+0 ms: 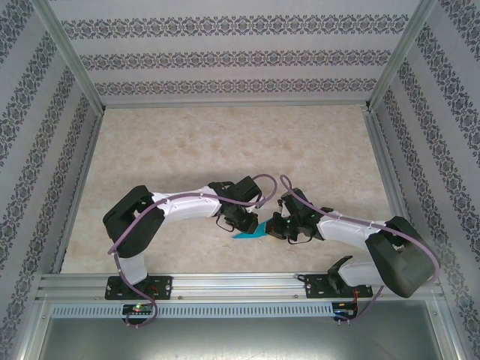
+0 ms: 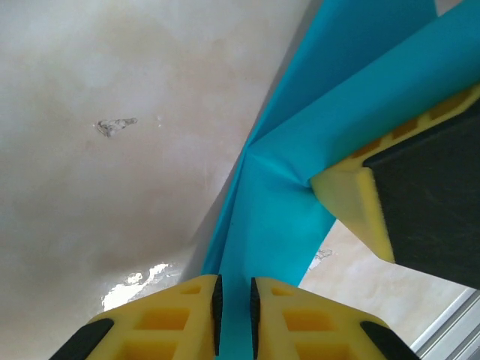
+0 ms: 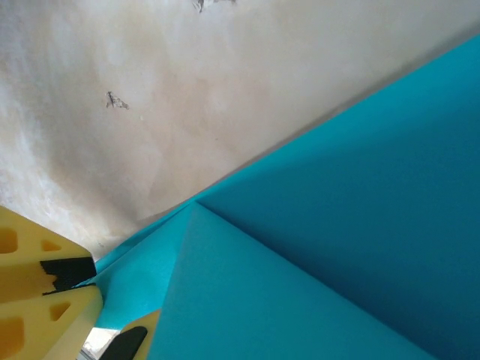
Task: Fold a paper plane with a square sheet of paper (pick it up from the middle)
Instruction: Fold the wing for the fifth time at the center of the table.
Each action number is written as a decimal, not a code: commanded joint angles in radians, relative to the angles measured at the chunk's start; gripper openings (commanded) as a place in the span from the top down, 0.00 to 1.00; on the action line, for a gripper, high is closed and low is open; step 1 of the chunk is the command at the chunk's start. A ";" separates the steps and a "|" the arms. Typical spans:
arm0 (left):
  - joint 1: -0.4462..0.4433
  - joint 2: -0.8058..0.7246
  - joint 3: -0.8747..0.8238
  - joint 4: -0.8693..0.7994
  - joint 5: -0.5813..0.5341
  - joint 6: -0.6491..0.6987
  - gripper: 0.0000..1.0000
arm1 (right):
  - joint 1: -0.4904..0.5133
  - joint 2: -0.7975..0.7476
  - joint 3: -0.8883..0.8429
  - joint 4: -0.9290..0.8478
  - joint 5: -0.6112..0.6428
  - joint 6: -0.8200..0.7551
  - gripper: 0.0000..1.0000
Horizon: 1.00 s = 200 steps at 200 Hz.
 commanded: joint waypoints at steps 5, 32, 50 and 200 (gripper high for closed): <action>0.014 0.026 0.003 0.043 0.031 0.004 0.79 | 0.014 0.036 -0.031 -0.107 0.078 -0.024 1.00; 0.014 0.038 -0.007 0.060 0.058 -0.001 0.80 | 0.012 0.037 -0.033 -0.106 0.083 -0.023 1.00; 0.014 0.041 -0.015 0.064 0.061 -0.001 0.80 | 0.014 0.041 -0.034 -0.099 0.083 -0.021 1.00; 0.014 0.088 -0.073 0.080 0.040 0.013 0.81 | 0.013 0.011 -0.032 -0.110 0.089 -0.016 1.00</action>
